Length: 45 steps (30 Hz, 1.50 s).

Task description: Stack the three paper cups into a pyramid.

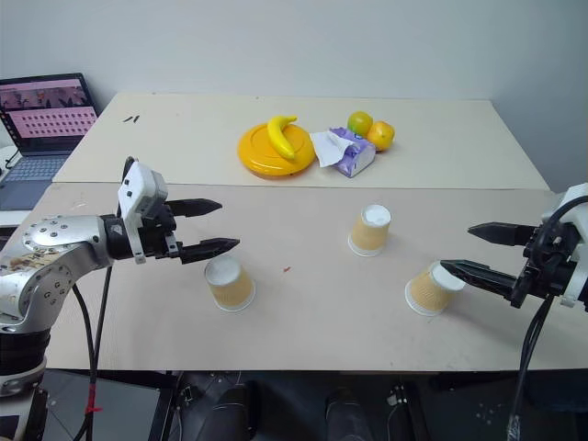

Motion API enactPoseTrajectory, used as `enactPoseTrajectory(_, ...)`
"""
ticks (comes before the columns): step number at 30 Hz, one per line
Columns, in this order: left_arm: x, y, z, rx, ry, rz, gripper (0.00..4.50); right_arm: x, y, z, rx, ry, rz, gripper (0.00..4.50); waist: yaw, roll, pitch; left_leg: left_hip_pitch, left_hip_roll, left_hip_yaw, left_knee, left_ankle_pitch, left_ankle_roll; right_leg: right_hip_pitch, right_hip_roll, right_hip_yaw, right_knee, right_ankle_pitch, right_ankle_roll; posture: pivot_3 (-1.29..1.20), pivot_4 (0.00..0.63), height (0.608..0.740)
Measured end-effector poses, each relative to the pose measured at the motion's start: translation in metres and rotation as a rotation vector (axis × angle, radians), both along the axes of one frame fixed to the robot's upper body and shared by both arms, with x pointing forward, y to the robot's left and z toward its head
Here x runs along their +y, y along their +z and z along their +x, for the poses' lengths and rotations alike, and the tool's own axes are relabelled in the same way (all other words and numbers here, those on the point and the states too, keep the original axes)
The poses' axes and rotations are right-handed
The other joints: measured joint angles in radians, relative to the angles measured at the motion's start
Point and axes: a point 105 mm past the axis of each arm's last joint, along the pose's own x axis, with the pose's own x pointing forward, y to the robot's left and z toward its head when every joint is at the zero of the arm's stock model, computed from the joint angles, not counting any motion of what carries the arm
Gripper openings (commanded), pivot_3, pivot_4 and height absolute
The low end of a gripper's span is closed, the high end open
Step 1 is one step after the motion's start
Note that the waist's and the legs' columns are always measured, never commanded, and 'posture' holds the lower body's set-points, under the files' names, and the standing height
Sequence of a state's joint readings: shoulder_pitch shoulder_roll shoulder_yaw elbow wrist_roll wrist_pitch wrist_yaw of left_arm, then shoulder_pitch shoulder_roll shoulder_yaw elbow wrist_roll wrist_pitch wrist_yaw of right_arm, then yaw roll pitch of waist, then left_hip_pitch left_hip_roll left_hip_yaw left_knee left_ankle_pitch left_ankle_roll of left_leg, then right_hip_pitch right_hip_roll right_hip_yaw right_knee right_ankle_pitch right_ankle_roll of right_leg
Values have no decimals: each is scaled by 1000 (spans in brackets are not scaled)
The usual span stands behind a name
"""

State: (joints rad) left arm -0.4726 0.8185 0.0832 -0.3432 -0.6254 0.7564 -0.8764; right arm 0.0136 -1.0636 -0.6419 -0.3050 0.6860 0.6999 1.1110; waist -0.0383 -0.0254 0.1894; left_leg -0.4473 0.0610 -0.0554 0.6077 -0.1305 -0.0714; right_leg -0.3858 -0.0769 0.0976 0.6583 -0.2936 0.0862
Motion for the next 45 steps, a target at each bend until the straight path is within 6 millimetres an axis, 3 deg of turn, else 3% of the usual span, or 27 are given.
enactPoseTrajectory(7,-16,6,-2,10,-41,-129,4485,2,-13,-3,6,-32,20,4500,7,0,0,0,0,0,0,0,0,1,0,0,0,0,0,0,150,732)
enactPoseTrajectory(12,-30,33,-6,-15,-121,-175,4485,-7,-19,-9,17,-93,12,4500,18,0,0,1,0,0,1,0,0,2,0,0,1,0,0,0,150,732)
enactPoseTrajectory(19,-39,49,-10,-19,-174,-185,4485,-15,-39,-12,51,-154,52,4500,17,0,0,1,0,0,1,0,0,2,0,0,1,0,0,0,150,732)
enactPoseTrajectory(24,-41,51,-11,-12,-193,-176,4485,-18,-48,-10,53,-180,65,4500,17,0,0,1,0,0,1,0,0,2,0,0,1,0,0,0,150,732)
enactPoseTrajectory(31,-39,48,-30,69,-288,-85,4485,-20,-64,-3,78,-188,61,4500,14,0,0,1,0,0,0,0,0,1,0,0,1,0,0,0,150,732)
enactPoseTrajectory(45,-41,35,-36,70,-348,52,4485,-13,-77,11,83,-167,79,4500,15,0,0,1,0,0,1,0,0,1,0,0,1,0,0,0,150,732)
